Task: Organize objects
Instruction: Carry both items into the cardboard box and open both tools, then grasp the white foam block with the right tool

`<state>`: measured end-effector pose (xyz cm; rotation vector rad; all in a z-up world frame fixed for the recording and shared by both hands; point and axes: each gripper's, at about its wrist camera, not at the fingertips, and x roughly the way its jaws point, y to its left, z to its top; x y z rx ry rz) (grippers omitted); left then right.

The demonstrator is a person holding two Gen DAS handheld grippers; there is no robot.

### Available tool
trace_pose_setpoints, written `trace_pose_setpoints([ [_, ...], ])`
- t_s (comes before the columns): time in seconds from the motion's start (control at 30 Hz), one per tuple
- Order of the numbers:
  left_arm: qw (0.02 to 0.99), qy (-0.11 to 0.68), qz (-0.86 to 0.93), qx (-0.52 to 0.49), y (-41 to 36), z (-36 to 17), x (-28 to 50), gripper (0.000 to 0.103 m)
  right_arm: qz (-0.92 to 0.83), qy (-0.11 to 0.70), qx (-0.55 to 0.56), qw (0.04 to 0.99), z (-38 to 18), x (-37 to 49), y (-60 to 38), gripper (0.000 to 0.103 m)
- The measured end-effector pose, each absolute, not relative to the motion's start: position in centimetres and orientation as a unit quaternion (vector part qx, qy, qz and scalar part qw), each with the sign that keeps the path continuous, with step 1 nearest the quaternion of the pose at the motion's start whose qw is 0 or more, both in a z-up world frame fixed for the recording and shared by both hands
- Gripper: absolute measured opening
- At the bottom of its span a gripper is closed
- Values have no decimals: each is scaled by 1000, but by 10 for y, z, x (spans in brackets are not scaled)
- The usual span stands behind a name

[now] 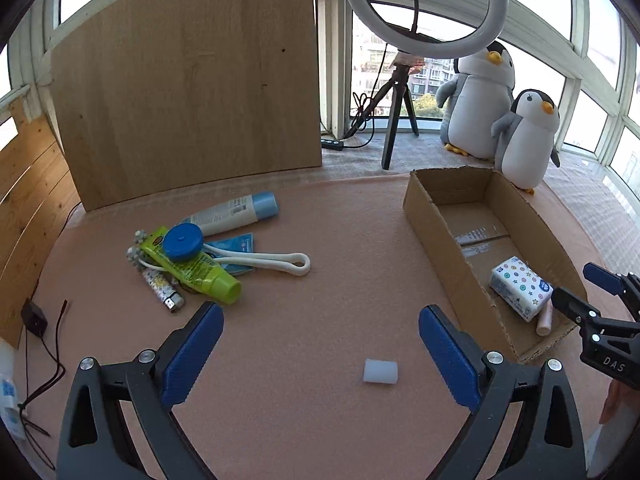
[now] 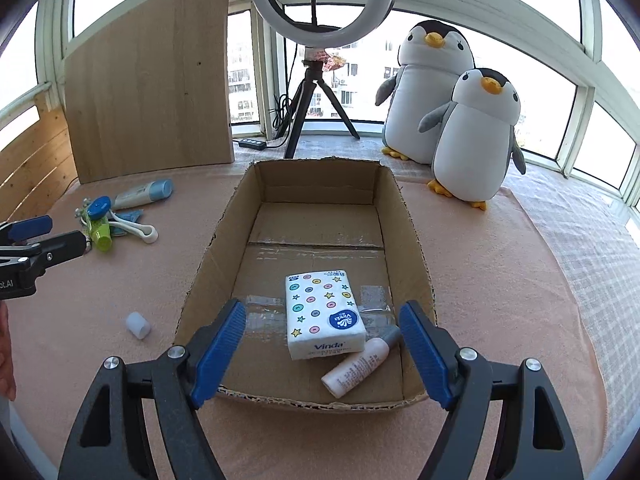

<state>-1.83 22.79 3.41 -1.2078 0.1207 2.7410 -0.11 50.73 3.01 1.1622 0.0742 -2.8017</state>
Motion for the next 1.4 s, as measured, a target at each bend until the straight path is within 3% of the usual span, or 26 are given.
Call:
trace_pose_setpoints([
  [0.67,-3,-28,922,-387,44,45,57,100,-896,78,410,151,20,24,331,76],
  [1.07,-27,-49,916,-398,1,35,60,100,-860,32,496,113,-38,-1,328,76],
  [1.23,-29,-50,913,-404,-3,31,58,100,-856,30,506,103,-48,-11,329,58],
  [1.33,-29,-47,911,-408,-3,27,57,100,-859,27,502,97,-48,-16,330,57],
  [1.4,-29,-47,910,-412,-2,25,56,100,-860,28,500,95,-47,-19,329,49],
])
